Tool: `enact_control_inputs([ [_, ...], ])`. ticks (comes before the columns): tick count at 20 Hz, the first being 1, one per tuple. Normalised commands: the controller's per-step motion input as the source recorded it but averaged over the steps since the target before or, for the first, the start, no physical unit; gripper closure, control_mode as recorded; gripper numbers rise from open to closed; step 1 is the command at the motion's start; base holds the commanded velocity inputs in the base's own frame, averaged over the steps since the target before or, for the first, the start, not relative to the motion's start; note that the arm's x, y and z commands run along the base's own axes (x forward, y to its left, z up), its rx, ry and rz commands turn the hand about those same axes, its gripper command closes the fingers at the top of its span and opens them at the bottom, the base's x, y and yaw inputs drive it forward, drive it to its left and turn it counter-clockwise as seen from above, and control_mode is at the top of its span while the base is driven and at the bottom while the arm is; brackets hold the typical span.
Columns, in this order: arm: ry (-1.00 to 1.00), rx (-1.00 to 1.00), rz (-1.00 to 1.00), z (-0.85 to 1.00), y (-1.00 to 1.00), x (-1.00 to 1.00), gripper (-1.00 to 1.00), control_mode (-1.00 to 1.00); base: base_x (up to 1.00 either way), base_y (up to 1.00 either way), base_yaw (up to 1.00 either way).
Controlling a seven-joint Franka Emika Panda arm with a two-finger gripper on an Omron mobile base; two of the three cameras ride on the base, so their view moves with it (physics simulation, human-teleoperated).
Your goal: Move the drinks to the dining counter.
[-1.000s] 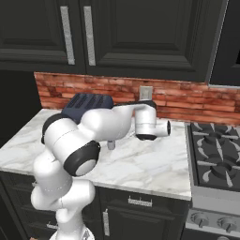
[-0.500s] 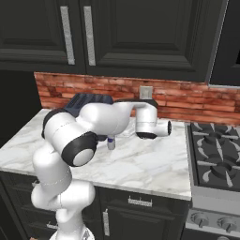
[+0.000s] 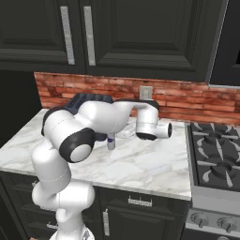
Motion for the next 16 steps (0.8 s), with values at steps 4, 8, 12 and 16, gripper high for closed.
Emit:
enact_control_inputs([
  [4, 0.00, 0.00, -0.02, -0.09, 0.00, 0.00, -1.00, -1.00, 0.00, 0.00, 0.00],
  [8, 0.00, 0.00, 0.00, -0.01, 0.01, 0.00, -1.00, -1.00, 0.00, 0.00, 0.00],
  [12, 0.00, 0.00, 0.00, 0.00, 0.01, 0.00, -1.00, -1.00, 0.00, 0.00, 0.00],
  [16, 0.00, 0.00, 0.00, 0.00, 0.02, 0.00, -1.00, -1.00, 0.00, 0.00, 0.00],
])
